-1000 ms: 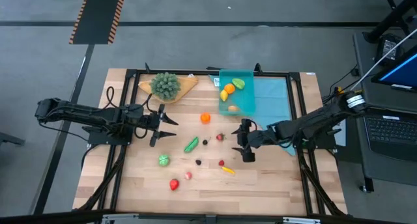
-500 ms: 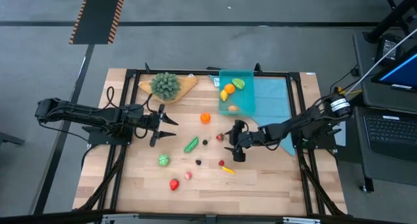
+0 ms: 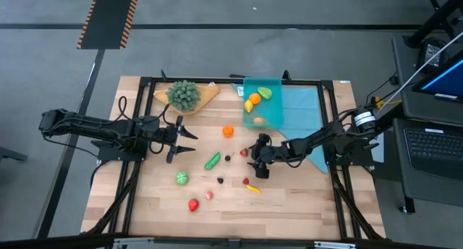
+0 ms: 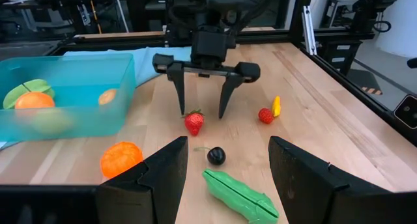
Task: Pick and placing Produce into tupperware
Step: Put the top red strawberry into the blue bin
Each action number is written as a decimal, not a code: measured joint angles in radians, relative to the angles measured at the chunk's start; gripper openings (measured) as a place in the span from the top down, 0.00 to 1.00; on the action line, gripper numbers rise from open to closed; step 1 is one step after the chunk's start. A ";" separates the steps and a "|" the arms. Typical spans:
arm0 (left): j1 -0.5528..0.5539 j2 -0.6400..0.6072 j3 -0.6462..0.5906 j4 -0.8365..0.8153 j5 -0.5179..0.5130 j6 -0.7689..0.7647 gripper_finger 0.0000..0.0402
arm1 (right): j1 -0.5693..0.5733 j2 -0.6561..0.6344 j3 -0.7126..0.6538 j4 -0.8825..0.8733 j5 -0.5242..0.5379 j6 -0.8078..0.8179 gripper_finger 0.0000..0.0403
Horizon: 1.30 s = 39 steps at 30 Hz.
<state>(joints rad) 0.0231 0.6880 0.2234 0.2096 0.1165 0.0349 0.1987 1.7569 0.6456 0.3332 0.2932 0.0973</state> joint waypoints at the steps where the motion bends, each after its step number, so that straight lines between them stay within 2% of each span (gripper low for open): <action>1: 0.000 0.000 0.000 0.000 0.000 0.000 0.49 | -0.002 0.004 0.000 0.003 0.000 0.001 0.22; 5: 0.000 0.000 0.000 0.000 0.000 0.000 0.49 | -0.008 0.000 0.000 0.009 -0.001 0.002 0.26; 15: 0.000 0.000 0.000 -0.001 0.000 0.000 0.49 | -0.008 -0.003 0.000 0.012 0.000 0.003 0.49; 29: 0.000 0.000 0.000 -0.014 0.000 0.000 0.49 | -0.009 -0.003 0.000 0.014 0.000 0.001 0.64; 39: 0.000 0.000 0.000 -0.017 0.000 0.000 0.49 | -0.011 -0.003 0.000 0.014 0.001 -0.037 0.80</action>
<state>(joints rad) 0.0231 0.6880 0.2234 0.1925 0.1166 0.0349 0.1875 1.7535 0.6453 0.3470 0.2943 0.0602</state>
